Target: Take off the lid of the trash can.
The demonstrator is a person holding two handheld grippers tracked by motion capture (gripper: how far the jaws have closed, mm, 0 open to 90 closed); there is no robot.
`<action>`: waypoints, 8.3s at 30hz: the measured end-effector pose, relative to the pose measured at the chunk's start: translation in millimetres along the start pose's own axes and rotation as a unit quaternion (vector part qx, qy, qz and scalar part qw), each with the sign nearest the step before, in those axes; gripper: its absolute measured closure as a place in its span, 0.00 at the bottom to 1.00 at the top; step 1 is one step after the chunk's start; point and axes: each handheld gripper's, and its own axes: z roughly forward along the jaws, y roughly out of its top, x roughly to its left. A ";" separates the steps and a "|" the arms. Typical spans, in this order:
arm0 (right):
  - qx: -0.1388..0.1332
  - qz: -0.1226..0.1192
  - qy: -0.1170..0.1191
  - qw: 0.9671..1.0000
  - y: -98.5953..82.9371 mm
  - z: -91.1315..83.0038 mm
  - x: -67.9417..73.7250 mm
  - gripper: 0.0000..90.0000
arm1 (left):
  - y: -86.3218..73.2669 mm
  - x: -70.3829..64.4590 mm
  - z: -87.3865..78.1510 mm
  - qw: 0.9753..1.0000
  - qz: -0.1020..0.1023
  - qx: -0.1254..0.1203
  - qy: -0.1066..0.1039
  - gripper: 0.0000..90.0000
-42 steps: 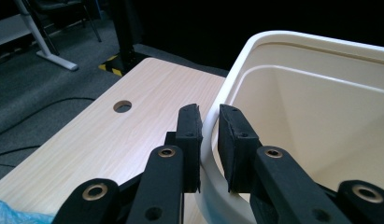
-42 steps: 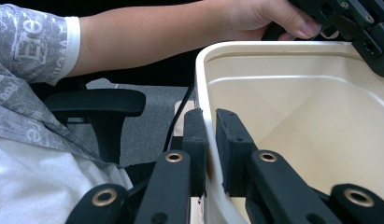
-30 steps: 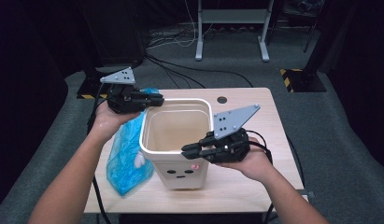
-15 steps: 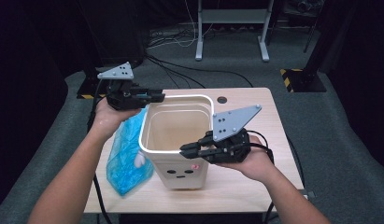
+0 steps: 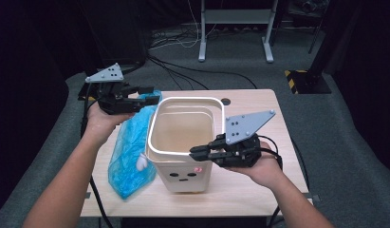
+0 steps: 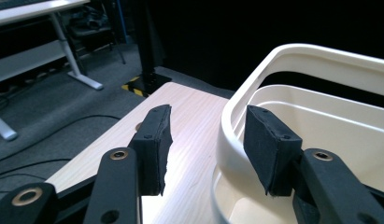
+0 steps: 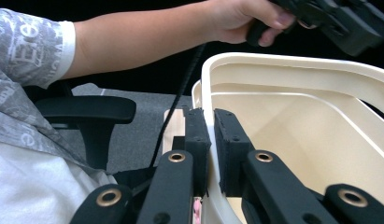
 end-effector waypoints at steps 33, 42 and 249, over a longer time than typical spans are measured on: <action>0.063 0.027 -0.022 0.997 4.9 -19.2 -6.7 0.93 | -42.0 -2.3 -19.7 1.000 -0.020 0.008 0.003 0.56; 0.062 0.038 -0.030 0.997 0.7 -27.5 -10.1 0.93 | -47.8 -1.5 -21.2 1.000 -0.024 0.009 0.005 0.56; 0.153 0.225 -0.363 0.891 -284.3 -33.8 -49.5 0.49 | -209.3 -10.1 -44.6 0.990 -0.096 0.047 0.087 0.47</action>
